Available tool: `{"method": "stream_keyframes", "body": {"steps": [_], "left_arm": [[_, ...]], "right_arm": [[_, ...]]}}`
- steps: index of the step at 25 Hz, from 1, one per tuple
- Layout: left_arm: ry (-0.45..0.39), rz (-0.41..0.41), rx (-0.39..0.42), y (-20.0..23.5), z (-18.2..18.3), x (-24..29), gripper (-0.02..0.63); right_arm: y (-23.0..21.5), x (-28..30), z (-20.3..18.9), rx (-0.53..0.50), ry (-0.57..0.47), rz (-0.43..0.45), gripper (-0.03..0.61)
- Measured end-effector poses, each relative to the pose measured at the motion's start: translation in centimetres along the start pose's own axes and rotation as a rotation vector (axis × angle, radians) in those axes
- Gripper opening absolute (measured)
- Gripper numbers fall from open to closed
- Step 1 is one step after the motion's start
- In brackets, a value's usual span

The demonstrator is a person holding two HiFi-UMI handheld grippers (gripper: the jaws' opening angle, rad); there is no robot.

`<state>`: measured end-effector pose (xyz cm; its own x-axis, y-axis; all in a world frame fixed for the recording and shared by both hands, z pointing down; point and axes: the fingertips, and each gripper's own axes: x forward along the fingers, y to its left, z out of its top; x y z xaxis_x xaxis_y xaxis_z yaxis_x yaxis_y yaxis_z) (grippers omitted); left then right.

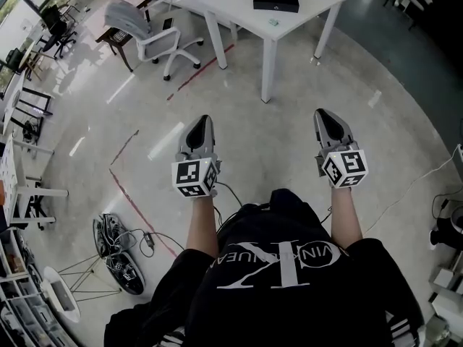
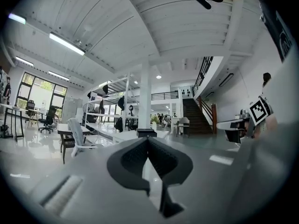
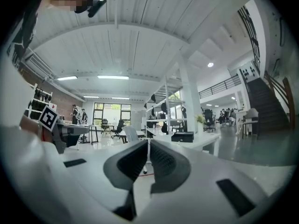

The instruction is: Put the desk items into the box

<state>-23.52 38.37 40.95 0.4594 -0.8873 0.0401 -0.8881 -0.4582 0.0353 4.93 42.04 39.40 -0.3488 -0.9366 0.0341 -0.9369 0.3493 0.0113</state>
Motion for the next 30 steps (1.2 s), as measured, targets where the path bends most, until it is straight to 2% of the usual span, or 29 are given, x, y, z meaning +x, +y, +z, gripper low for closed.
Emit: {"method": "stream_keyframes", "body": {"steps": [14, 19, 22, 30], "left_arm": [[0.047, -0.019, -0.047, 0.9, -1.8, 2.3, 0.011], [0.061, -0.013, -0.027, 2.3, -2.1, 4.5, 0.011], [0.068, 0.009, -0.028, 4.0, -2.0, 6.0, 0.011], [0.077, 0.048, -0.045, 7.6, -1.4, 12.1, 0.011]], "right_arm": [[-1.9, 1.9, -0.9, 0.028, 0.038, -0.066, 0.028], [-2.9, 5.3, -1.8, 0.06, 0.04, -0.052, 0.033], [-2.9, 8.0, -1.8, 0.072, 0.041, -0.023, 0.079], [-5.8, 15.5, -1.2, 0.069, 0.059, 0.002, 0.081]]}}
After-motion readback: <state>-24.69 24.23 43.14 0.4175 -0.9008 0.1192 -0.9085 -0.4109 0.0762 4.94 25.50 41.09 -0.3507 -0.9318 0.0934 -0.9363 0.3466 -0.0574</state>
